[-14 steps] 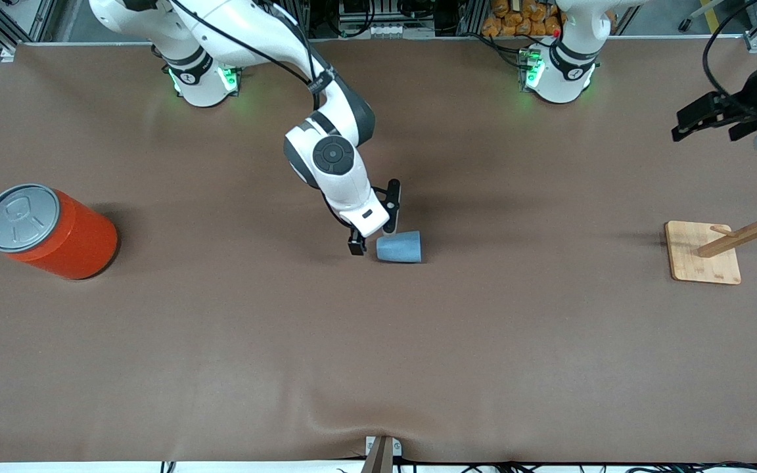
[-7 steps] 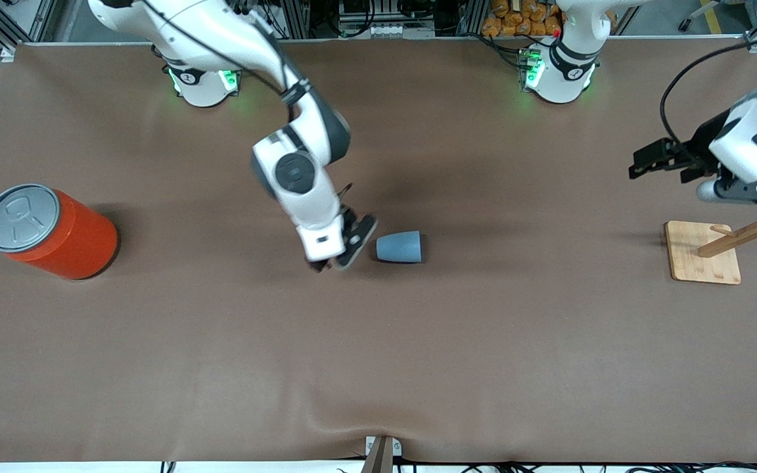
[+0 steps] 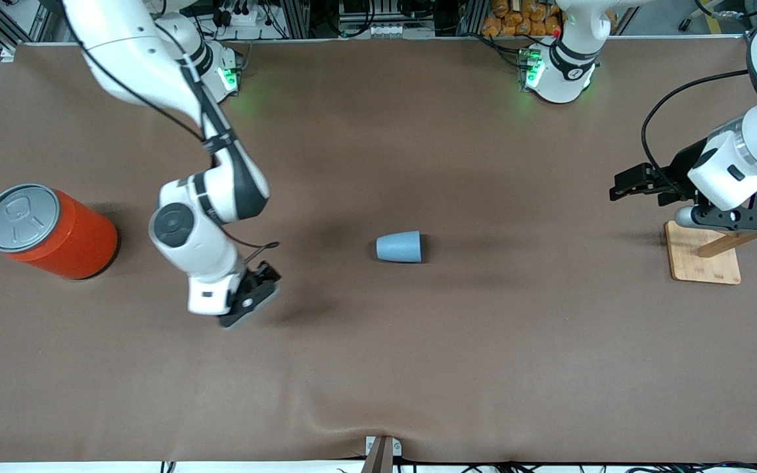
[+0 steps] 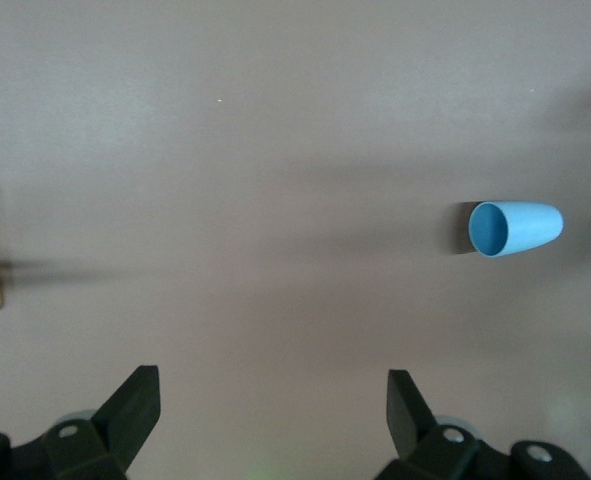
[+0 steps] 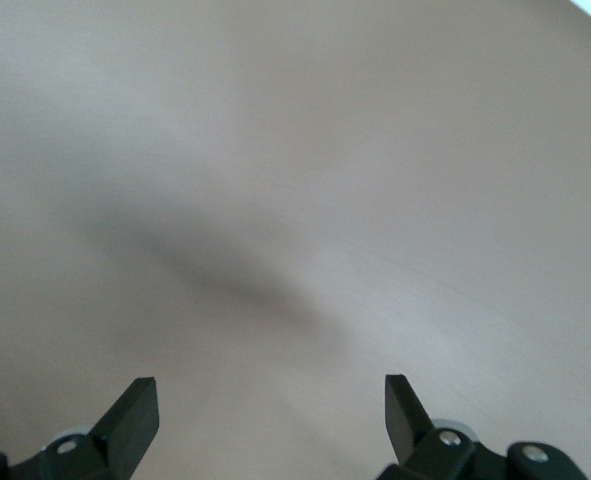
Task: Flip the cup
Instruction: 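Withdraw the right gripper while the left gripper reaches toward the cup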
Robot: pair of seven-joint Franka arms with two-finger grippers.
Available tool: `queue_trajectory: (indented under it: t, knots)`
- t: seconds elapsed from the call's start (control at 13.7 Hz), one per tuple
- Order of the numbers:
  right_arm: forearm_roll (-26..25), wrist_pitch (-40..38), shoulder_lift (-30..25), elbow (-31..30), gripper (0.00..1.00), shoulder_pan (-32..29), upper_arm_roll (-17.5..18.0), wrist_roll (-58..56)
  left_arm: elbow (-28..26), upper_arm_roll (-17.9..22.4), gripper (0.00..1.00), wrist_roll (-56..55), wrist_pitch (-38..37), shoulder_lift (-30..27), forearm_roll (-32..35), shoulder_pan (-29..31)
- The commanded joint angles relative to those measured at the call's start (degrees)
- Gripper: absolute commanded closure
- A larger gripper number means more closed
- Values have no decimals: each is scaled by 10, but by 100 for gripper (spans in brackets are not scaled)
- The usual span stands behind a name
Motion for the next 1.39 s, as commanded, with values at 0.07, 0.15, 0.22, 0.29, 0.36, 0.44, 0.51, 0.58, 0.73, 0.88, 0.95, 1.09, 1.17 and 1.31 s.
queue_trajectory:
  t: [0.07, 0.15, 0.22, 0.29, 0.36, 0.44, 0.51, 0.58, 0.73, 0.88, 0.95, 1.09, 1.17, 1.31]
  knots:
    - [-4, 1, -4, -2, 0, -66, 10, 67, 9, -1, 0, 5, 5, 18, -21, 1]
    - [-4, 4, -5, -2, 0, -84, 10, 81, 8, 0, 0, 6, 5, 28, -37, 2]
    - [-4, 12, -4, -2, 0, -97, 10, 89, 8, 0, 0, 7, 5, 42, -51, 2]
    - [-4, 20, -4, -2, 0, -109, 10, 101, 8, 0, 0, 7, 7, 57, -58, 1]
    - [-4, 22, -4, -2, 0, -122, 10, 108, 7, -1, 0, 7, 9, 71, -72, 1]
    - [-4, 22, -4, -2, 0, -134, 10, 110, 7, -1, 0, 10, 14, 87, -96, 0]
    - [-5, 21, -7, -3, 0, -144, 10, 110, 7, -1, 0, 10, 20, 99, -121, 0]
    - [-4, 20, -12, -12, 0, -148, 10, 110, 6, -1, 0, 10, 24, 110, -147, -2]
    - [-5, 22, -44, -44, 0, -145, 4, 110, -4, -3, 0, 10, 41, 126, -183, -19]
    - [-5, 22, -86, -80, 0, -142, 4, 110, -26, -4, 0, 10, 71, 134, -219, -26]
    - [-5, 22, -105, -99, 0, -142, 4, 110, -42, -5, 0, 10, 94, 136, -246, -33]
    - [-6, 22, -131, -132, 0, -147, 4, 110, -64, -5, 0, -1, 132, 136, -288, -58]
    - [-6, 23, -144, -146, 0, -149, 3, 109, -76, -6, 0, -1, 143, 137, -302, -62]
    - [-6, 20, -163, -161, 0, -165, 3, 107, -108, -6, 0, 10, 202, 136, -322, -77]
